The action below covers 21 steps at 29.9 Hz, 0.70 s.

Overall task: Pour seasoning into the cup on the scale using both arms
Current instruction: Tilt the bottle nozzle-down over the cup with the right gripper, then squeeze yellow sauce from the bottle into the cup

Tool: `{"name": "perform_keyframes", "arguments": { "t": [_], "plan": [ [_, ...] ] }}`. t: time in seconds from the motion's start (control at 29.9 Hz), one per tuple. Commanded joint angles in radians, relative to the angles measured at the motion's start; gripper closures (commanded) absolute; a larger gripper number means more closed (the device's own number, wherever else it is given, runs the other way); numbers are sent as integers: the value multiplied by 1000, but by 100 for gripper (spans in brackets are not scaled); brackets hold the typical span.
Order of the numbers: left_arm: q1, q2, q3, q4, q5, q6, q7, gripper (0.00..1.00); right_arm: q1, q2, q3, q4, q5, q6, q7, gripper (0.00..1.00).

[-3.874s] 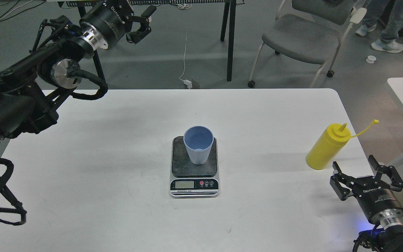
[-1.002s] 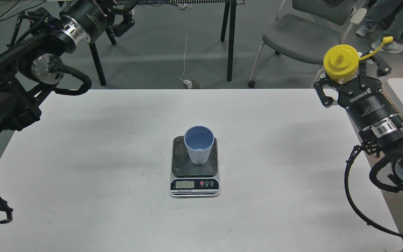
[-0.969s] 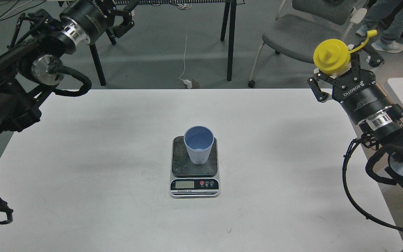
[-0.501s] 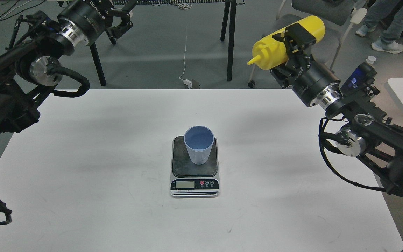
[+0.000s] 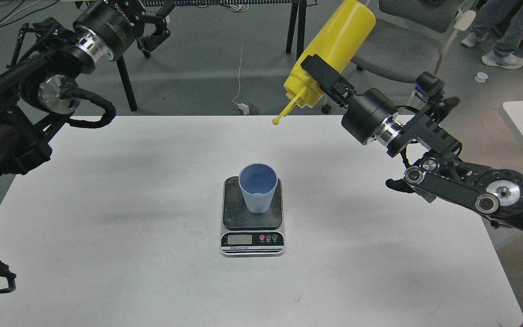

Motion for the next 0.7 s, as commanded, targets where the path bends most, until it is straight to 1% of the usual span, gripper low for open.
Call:
{"name": "perform_keyframes", "arguments": {
  "t": [0.0,0.23,0.33,0.67],
  "plan": [
    [-2,1,-10,-27,0,3,4,1,51,43,-100,-57,-91,-39,-1,75],
    [4,-5,-9,-27,3,3,0,1,58,164,-137,-163,-197,-122,-3,75],
    [21,-2,-10,-27,3,1,0,1,54,207,-155,-238,-301,-123,-3,75],
    [22,18,-12,-28,1,1,0,1,51,218,-175,-247,-333,-123,-3,74]
  ]
}}
